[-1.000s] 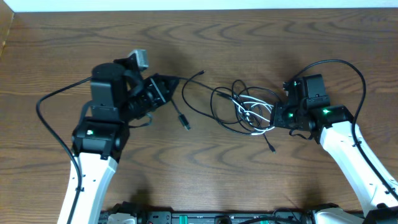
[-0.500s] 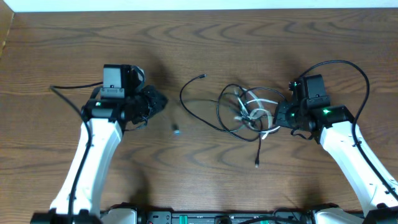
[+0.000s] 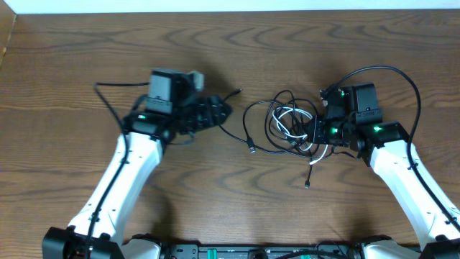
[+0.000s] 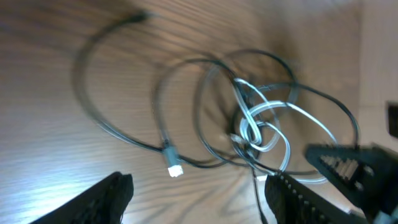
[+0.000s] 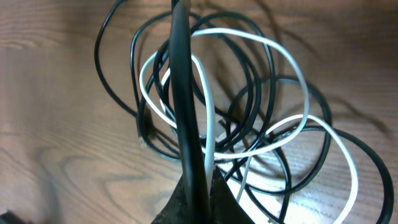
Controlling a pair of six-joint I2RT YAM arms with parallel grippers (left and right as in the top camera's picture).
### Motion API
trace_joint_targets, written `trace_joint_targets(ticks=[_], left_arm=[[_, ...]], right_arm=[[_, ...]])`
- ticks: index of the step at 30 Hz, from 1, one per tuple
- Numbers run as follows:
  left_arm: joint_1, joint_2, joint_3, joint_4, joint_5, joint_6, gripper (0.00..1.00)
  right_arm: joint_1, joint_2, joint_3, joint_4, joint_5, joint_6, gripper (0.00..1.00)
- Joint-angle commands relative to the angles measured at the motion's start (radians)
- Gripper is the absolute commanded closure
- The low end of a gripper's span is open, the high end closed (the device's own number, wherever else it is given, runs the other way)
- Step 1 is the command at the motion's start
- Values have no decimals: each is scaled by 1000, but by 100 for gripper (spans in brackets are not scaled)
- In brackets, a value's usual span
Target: Untangle cables
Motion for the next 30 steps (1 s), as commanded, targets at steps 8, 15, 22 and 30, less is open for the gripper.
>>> trace_joint_targets(ticks=[8, 15, 22, 30], left_arm=[[-250, 175, 19, 232, -90, -86, 38], [-355, 298, 19, 404, -90, -90, 55], [-387, 370, 19, 446, -116, -154, 78], [-406, 385, 19, 445, -152, -168, 73]], right_arm=[[2, -12, 8, -17, -32, 34, 99], [2, -12, 8, -25, -32, 33, 99], [2, -12, 8, -24, -32, 33, 99], [2, -12, 8, -23, -32, 34, 99]])
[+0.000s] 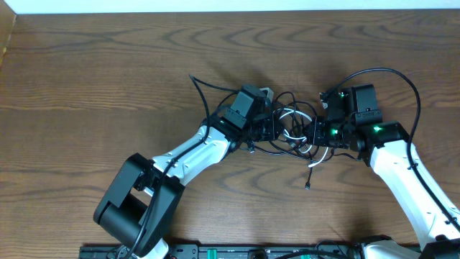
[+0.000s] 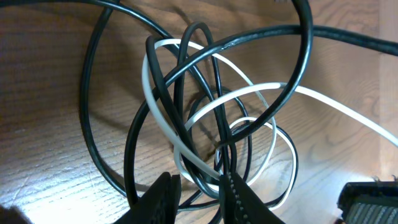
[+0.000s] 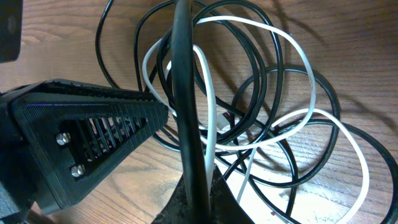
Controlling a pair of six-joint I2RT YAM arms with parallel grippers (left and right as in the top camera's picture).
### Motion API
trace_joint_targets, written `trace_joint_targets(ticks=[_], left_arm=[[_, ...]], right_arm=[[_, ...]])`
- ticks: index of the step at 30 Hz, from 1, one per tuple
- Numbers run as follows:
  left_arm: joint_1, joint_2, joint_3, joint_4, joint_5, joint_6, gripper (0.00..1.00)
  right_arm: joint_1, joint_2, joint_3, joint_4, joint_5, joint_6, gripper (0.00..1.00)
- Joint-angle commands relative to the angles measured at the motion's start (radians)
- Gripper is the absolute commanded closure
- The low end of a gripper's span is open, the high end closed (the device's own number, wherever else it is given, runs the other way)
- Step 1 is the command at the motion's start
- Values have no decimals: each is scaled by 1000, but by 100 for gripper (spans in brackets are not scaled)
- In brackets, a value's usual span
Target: Untangle cables
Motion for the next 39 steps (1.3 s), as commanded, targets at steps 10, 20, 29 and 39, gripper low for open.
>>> trace_joint_targets(ticks=[10, 20, 29, 39], left_arm=[[-80, 27, 18, -3, -184, -4, 73], [-89, 72, 18, 36, -224, -4, 67], [-69, 51, 18, 94, -114, -35, 93], [166, -192, 18, 103, 323, -64, 93]], right_arm=[[2, -12, 8, 2, -14, 7, 99], [2, -12, 8, 2, -14, 7, 99], [0, -12, 8, -10, -4, 6, 99], [-7, -12, 8, -95, 166, 60, 99]])
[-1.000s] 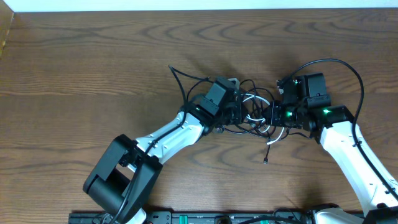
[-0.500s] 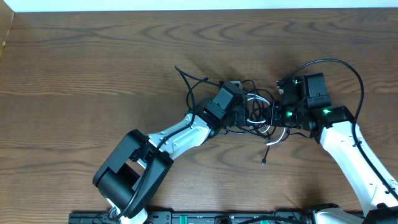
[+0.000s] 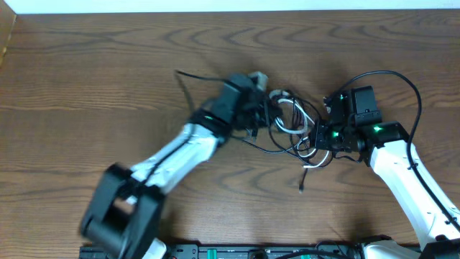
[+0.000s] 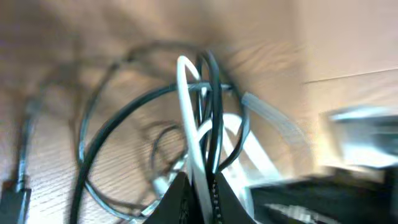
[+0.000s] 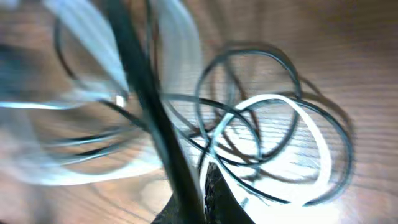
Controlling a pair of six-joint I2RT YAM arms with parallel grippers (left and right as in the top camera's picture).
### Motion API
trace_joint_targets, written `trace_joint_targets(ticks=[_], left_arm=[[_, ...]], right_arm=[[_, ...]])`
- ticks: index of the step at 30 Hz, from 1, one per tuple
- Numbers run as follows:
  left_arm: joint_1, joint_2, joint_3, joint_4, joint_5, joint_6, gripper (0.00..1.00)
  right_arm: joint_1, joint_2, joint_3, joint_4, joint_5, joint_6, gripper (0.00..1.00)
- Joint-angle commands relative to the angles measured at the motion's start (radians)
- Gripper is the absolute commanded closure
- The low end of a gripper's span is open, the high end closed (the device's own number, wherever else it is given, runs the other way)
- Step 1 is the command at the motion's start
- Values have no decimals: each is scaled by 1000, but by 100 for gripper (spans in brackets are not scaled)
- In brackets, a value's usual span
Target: Untangle cables
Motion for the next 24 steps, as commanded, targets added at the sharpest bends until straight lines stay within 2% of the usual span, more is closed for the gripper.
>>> trace_joint_targets(ticks=[1, 5, 8, 12, 15, 19, 24], left_arm=[[77, -101, 18, 6, 192, -16, 93], [100, -155, 18, 7, 206, -31, 93], [99, -161, 18, 10, 224, -23, 93], [100, -161, 18, 9, 333, 52, 92], [99, -161, 18, -11, 427, 130, 92], [100, -161, 18, -115, 486, 247, 92], [100, -161, 18, -240, 491, 373, 92]], right_arm=[[-6, -12, 8, -23, 62, 31, 99], [-5, -12, 8, -61, 31, 29, 97], [-5, -12, 8, -66, -12, 14, 80], [-9, -12, 10, -10, -156, -153, 49], [-27, -13, 30, 20, -222, -192, 38], [-56, -14, 72, 44, -230, -192, 33], [-74, -14, 114, 58, -231, -198, 26]])
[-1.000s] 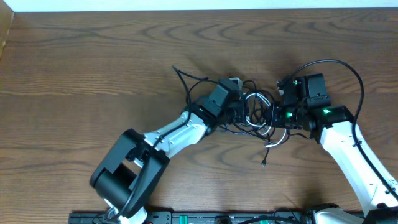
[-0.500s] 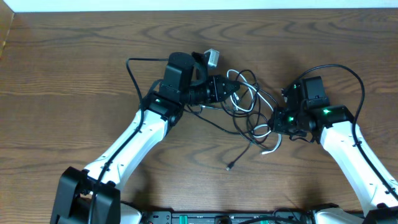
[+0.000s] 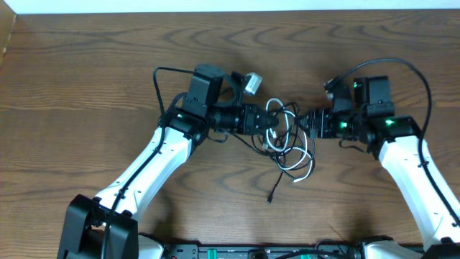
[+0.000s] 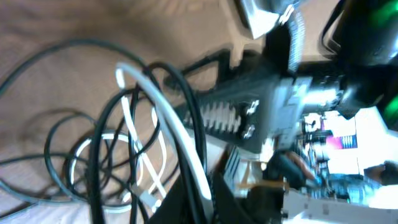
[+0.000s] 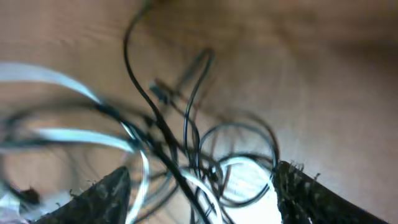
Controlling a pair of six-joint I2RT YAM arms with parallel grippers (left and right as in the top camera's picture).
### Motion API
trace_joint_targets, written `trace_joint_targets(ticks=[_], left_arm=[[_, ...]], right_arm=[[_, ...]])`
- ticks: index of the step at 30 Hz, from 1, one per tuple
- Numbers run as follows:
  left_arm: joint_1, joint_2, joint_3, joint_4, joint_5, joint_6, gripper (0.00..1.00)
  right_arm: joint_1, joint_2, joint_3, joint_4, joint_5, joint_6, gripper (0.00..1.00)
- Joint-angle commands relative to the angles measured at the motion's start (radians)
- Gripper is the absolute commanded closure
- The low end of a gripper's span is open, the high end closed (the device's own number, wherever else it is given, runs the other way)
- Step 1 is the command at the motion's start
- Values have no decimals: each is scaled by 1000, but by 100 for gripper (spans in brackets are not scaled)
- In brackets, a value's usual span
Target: Untangle cables
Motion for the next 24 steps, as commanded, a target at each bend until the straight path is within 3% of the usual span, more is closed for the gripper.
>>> trace_joint_targets(ticks=[1, 8, 10, 13, 15, 17, 21, 24], left_arm=[[4, -20, 17, -51, 53, 147, 92], [4, -20, 17, -44, 178, 175, 92], [4, -20, 17, -39, 196, 177, 92], [4, -20, 17, -32, 214, 177, 92], [4, -20, 17, -32, 217, 177, 92], [4, -20, 17, -28, 248, 177, 92], [4, -20, 17, -6, 280, 177, 92], [4, -20, 17, -3, 283, 177, 92]], right_arm=[[-11, -14, 39, 16, -46, -53, 26], [-11, -14, 38, 57, -227, -204, 32], [-10, -14, 39, 58, -250, -220, 41], [-8, -14, 38, 81, -249, -219, 62], [-8, -14, 38, 97, -249, -218, 66], [-5, -14, 38, 116, -249, -213, 77], [20, -14, 38, 145, -249, -211, 77], [47, -14, 38, 178, -249, -211, 71]])
